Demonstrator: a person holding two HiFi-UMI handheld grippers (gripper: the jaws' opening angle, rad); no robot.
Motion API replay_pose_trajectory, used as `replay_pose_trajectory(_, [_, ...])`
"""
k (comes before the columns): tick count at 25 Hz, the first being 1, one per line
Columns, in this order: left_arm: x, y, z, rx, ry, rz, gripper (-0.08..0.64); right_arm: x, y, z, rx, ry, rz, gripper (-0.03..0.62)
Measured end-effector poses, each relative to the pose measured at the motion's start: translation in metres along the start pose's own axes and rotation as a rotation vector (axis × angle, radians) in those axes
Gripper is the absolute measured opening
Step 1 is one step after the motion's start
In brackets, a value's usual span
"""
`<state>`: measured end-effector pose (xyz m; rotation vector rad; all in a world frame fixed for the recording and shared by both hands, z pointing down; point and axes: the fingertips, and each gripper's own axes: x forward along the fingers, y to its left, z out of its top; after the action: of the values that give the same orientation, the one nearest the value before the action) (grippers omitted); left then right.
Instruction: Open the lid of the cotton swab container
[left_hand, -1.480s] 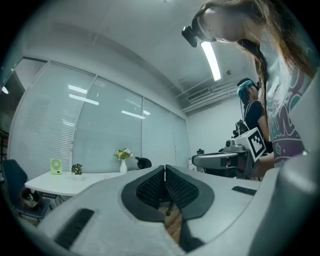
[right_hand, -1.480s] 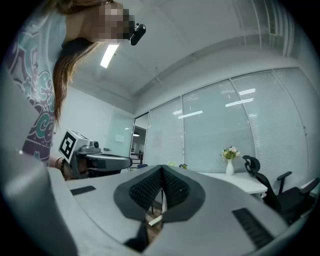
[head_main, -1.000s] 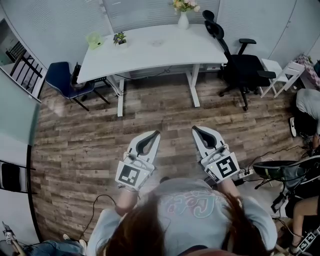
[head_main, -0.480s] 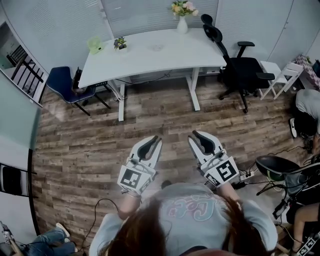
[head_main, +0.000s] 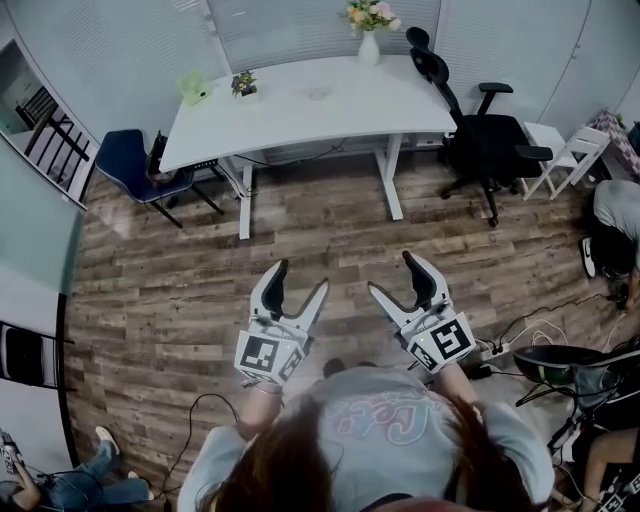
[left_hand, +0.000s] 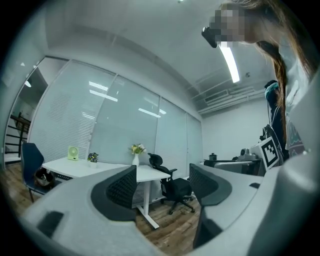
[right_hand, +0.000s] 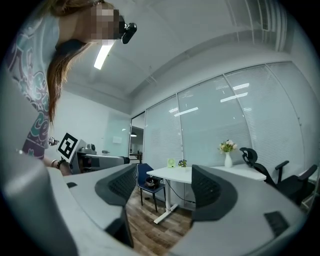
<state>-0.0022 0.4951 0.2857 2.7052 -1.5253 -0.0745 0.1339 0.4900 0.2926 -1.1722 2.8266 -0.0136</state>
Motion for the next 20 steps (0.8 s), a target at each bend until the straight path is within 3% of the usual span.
replay_pose_trajectory(14, [-0.027, 0.026, 0.001, 0.022, 0.003, -0.006, 0.301, 0.016, 0.021, 0.001, 0.003, -0.039, -0.05, 0.331])
replay_pose_trajectory(20, [-0.041, 0.05, -0.015, 0.01, 0.02, -0.019, 0.301, 0.03, 0.035, 0.0, -0.011, -0.097, -0.102, 0.33])
